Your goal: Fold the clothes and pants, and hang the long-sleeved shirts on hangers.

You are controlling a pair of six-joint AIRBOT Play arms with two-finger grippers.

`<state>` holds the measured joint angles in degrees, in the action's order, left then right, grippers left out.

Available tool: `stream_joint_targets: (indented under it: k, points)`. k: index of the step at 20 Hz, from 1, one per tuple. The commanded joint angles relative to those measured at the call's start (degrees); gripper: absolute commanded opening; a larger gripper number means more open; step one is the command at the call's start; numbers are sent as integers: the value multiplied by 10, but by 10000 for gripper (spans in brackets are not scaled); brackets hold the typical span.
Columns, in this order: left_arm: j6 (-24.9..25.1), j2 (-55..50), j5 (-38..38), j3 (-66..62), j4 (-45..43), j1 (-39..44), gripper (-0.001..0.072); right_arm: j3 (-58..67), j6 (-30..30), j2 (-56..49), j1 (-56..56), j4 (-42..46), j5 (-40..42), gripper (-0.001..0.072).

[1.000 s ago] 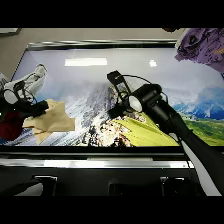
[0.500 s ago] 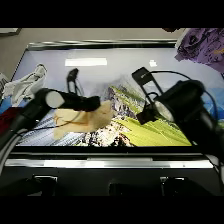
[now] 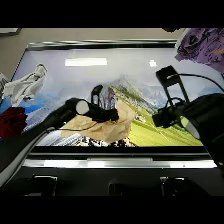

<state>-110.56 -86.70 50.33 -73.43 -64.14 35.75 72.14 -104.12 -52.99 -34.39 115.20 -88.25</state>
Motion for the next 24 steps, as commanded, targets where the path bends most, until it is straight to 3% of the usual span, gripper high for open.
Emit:
stream_joint_targets:
  k: [1,3,5,6,8,10,13,21,23,24]
  points:
    - [57,55,95,-10,-36,-97,545,-39,-68,6,142,-68,110,444]
    - [58,102,131,-10,-70,-168,545,-58,-62,-16,323,-298,199,445]
    - [58,135,151,-9,-99,-229,544,-89,48,-71,438,-557,254,446]
    - [58,144,157,-9,-110,-254,544,-94,95,-108,460,-631,256,452]
    - [58,148,163,-9,-115,-300,544,-94,153,-197,459,-712,256,566]
    - [58,148,163,-9,-115,-335,544,-94,189,-285,434,-753,254,559]
    - [58,148,163,-9,-116,-364,544,-94,191,-370,394,-763,263,533]
    - [59,147,183,-9,-143,-393,544,-94,162,-436,296,-757,335,516]
    - [92,147,198,-2,-160,-409,545,-94,163,-441,290,-756,346,423]
    - [122,149,204,10,-157,-424,545,-94,165,-440,290,-756,345,203]
